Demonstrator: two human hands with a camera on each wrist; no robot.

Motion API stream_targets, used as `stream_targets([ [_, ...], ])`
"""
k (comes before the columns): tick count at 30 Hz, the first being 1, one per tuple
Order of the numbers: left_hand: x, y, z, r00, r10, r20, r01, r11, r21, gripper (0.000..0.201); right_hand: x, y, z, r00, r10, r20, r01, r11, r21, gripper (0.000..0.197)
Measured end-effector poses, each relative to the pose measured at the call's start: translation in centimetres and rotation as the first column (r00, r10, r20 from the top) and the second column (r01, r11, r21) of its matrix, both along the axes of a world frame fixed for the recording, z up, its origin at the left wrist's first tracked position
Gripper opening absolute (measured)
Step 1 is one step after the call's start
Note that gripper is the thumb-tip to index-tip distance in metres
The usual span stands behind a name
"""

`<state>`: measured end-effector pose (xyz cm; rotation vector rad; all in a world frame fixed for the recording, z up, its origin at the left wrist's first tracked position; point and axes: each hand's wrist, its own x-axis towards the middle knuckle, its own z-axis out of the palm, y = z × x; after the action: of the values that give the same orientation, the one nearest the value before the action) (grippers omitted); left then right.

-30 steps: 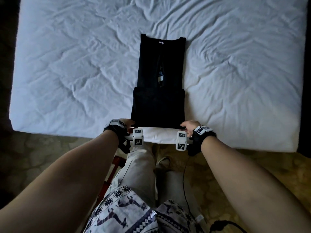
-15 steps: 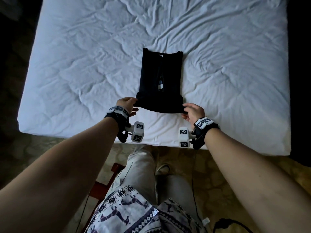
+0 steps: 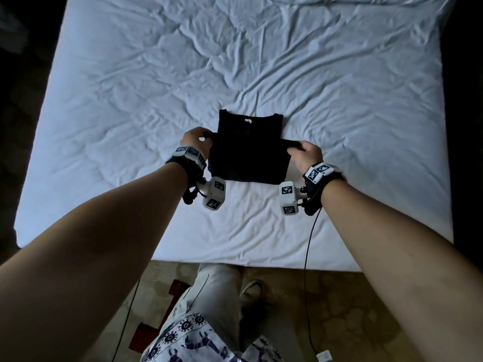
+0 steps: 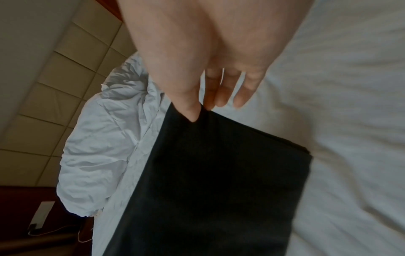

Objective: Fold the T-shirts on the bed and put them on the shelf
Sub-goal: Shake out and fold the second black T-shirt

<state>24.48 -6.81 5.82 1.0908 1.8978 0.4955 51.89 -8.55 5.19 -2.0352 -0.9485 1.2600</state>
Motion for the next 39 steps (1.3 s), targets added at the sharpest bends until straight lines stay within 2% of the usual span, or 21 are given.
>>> stream_targets([
  [4,0.6,5.1,-2.1,0.999,0.051,-0.003,-0.051,0.998,-0.026,0.023,0.1,5.3,-1.5,0.99,0.062,0.126,-0.063,0.998,-0.001,0.023],
  [8,0.9,9.3,-4.8,0.997,0.063,-0.037,-0.065,0.996,-0.059,0.026,0.1,9.5,-4.7,0.975,0.111,0.194,-0.109,0.994,-0.022,0.022],
  [17,1.4,14.3,-11.9,0.995,0.093,-0.035,-0.097,0.986,-0.132,0.032,0.3,14.2,-11.7,0.965,0.138,0.222,-0.112,0.985,-0.128,0.02],
  [20,1.4,13.7,-12.9,0.987,0.156,-0.033,-0.16,0.967,-0.2,0.045,0.5,13.7,-12.9,0.983,0.055,0.176,-0.027,0.987,-0.159,0.019],
  [22,1.2,12.4,-13.2,0.99,0.109,-0.091,-0.132,0.943,-0.306,0.06,0.8,12.3,-13.3,0.987,0.016,0.157,0.022,0.972,-0.235,0.017],
  [24,0.9,10.9,-13.5,0.995,0.029,-0.092,-0.061,0.926,-0.373,0.071,1.2,10.5,-13.7,0.993,0.004,0.118,0.037,0.938,-0.344,0.026],
  [26,0.8,9.8,-13.7,0.997,-0.043,-0.064,0.013,0.914,-0.406,0.068,1.5,9.4,-14.2,0.999,-0.018,0.038,0.032,0.909,-0.416,0.043],
  [28,0.6,9.4,-14.0,0.999,-0.031,-0.01,0.024,0.901,-0.434,0.058,1.6,9.1,-14.6,0.993,-0.1,-0.059,0.063,0.887,-0.457,0.049],
  [32,0.6,9.3,-14.6,0.967,0.175,0.184,-0.063,0.867,-0.494,0.056,0.6,9.2,-12.8,0.928,-0.223,-0.299,0.036,0.852,-0.522,0.015],
  [34,1.0,9.0,-14.5,0.951,0.22,0.22,-0.098,0.883,-0.458,0.048,0.4,9.4,-12.8,0.92,-0.213,-0.329,0.028,0.873,-0.487,0.004],
  [36,1.6,8.7,-14.2,0.948,0.214,0.235,-0.107,0.911,-0.399,0.043,0.4,9.3,-12.7,0.926,-0.209,-0.314,0.049,0.892,-0.45,0.006],
  [39,2.1,8.4,-13.6,0.978,0.098,0.183,-0.039,0.951,-0.305,0.04,0.8,8.7,-13.0,0.941,-0.187,-0.282,0.062,0.914,-0.401,0.006],
])
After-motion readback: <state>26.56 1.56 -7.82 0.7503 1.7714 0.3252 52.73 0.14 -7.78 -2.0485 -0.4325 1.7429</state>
